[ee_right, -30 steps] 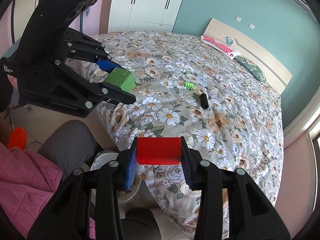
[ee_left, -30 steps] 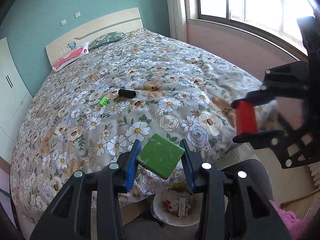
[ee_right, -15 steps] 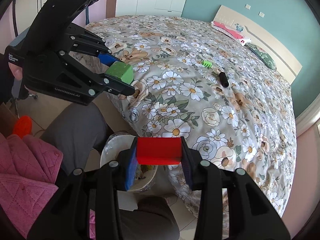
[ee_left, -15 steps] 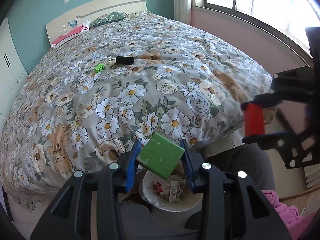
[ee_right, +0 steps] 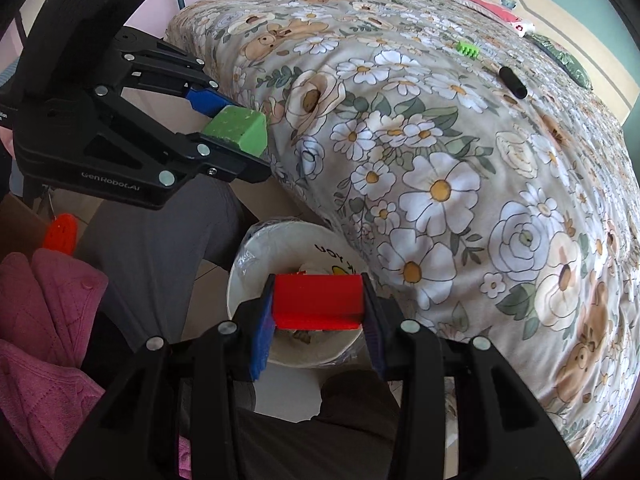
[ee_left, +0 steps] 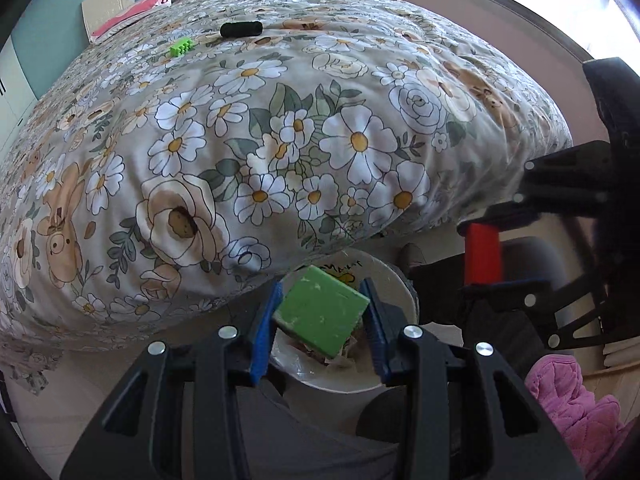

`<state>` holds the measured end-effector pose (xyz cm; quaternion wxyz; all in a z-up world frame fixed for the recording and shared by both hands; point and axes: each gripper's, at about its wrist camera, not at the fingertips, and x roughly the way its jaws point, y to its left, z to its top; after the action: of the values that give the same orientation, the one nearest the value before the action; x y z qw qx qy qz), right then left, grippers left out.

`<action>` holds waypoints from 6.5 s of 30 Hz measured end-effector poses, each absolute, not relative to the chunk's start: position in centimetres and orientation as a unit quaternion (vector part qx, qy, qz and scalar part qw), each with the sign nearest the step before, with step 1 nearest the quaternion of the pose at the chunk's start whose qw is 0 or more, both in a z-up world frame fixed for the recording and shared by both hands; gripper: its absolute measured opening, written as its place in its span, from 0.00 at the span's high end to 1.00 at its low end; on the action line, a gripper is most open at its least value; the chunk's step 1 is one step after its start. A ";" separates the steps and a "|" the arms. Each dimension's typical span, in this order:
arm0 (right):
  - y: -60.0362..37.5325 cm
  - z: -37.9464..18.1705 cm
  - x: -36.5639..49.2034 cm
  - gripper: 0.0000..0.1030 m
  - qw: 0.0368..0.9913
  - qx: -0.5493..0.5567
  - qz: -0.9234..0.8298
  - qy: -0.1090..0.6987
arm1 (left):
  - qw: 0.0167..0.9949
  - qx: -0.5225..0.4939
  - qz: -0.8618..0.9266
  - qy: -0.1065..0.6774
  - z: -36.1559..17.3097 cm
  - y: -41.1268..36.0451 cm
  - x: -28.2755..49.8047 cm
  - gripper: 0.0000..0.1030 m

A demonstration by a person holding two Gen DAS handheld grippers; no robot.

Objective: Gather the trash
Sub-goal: 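Carry the green and red blocks with both tools over the wastebasket, then open the left tool over the wastebasket while the right tool releases the red block, then move both tools back to the bed toward the green brick and black tube, then grasp the green toy brick with the left tool while the right tool grasps the black foam tube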

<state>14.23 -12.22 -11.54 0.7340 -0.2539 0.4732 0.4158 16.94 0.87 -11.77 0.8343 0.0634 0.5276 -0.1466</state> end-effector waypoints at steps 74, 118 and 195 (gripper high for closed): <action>-8.9 -37.8 19.5 0.44 0.637 -0.170 0.357 0.662 | 0.671 -0.027 -0.145 0.726 -37.8 -0.4 22.5 0.39; -15.3 -10.7 18.7 0.44 0.779 -0.222 0.321 0.491 | 0.846 0.056 -0.108 0.518 -8.8 4.7 20.1 0.32; -4.9 -9.8 59.2 0.68 0.828 -0.142 0.290 0.459 | 0.857 0.042 -0.081 0.507 -11.9 10.4 60.3 0.78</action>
<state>59.17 -4.90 -9.78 0.8277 -0.1421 0.4586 0.2904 60.29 10.40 -11.90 0.8570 0.0421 0.5072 -0.0807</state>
